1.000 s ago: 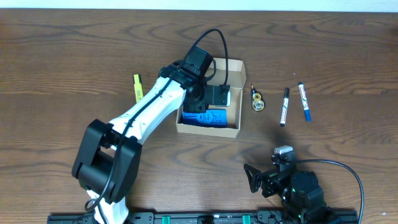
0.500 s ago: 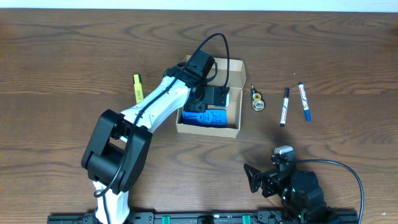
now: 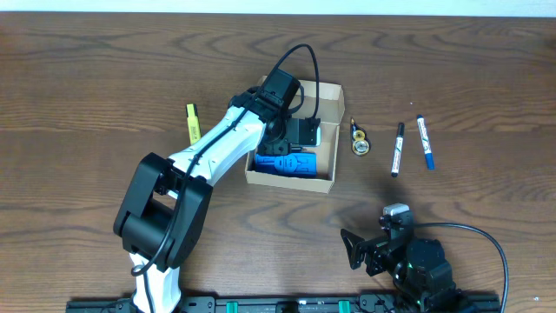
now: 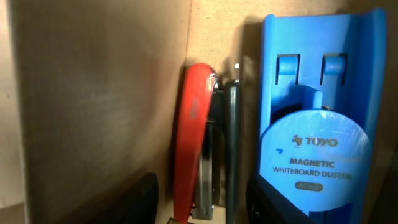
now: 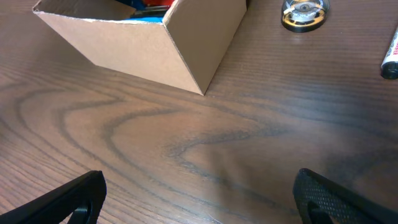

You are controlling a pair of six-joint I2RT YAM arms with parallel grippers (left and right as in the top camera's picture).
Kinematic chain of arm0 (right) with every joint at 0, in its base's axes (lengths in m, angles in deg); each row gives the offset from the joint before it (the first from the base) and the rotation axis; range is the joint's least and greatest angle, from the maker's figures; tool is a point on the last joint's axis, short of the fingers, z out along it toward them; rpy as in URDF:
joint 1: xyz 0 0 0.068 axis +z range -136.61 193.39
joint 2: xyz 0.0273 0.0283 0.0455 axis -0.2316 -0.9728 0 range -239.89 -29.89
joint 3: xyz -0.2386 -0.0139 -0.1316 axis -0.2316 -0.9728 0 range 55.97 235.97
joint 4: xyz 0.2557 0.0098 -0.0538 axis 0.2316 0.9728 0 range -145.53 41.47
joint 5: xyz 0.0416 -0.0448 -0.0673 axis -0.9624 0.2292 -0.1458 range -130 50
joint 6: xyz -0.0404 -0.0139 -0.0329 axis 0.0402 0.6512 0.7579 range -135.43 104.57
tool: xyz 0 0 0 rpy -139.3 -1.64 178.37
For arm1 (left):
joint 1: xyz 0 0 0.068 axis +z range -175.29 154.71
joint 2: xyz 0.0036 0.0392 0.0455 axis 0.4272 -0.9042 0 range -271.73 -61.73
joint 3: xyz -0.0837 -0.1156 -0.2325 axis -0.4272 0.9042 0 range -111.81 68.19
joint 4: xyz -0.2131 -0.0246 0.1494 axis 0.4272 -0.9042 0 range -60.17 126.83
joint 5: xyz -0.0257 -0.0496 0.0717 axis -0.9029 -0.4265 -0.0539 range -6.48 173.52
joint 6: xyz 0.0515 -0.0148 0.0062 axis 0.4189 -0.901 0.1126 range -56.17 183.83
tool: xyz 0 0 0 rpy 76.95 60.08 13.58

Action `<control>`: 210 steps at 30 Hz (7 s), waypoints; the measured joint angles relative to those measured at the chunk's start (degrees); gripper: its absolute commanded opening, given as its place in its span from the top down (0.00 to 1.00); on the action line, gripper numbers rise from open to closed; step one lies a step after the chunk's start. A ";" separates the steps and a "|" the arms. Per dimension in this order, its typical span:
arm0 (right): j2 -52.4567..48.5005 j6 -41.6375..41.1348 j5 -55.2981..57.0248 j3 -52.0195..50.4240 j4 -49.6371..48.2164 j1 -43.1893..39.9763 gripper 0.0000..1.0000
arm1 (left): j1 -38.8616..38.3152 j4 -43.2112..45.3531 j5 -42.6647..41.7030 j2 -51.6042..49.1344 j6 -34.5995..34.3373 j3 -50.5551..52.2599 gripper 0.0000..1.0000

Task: Pack container
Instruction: 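Carry the red stapler into the box beside the duster and release, then move the left gripper to the yellow highlighter and grasp it, then carry the yellow highlighter into the box and release it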

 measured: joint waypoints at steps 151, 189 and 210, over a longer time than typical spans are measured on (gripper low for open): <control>0.00 0.02 0.00 0.00 0.02 0.00 0.01 | -10.43 2.64 9.90 10.73 -92.76 -2.71 0.94; 0.00 0.00 0.00 0.00 0.02 0.00 0.01 | -14.69 0.55 11.98 2.67 -95.54 -2.71 0.94; 0.00 0.00 0.02 0.00 0.02 0.00 0.01 | -14.69 1.29 8.33 2.54 -95.71 -2.71 0.62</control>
